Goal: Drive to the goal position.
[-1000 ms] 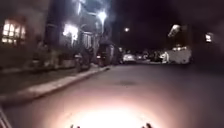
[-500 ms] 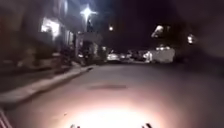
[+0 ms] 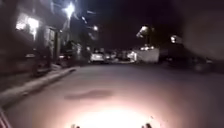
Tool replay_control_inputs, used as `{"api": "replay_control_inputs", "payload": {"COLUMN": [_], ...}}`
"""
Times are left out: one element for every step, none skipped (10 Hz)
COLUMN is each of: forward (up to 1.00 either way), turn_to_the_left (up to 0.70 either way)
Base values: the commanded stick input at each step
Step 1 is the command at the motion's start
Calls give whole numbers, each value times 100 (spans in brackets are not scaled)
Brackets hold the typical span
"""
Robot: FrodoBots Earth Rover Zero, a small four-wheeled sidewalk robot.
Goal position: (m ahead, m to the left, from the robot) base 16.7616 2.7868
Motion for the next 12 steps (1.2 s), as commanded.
{"api": "replay_control_inputs", "payload": {"forward": [85, 85, 85, 85, 85, 85, 85, 85, 85, 85, 85, 85], "turn_to_the_left": [0, 0, 0, 0, 0, 0, 0, 0, 0, 0, 0, 0]}}
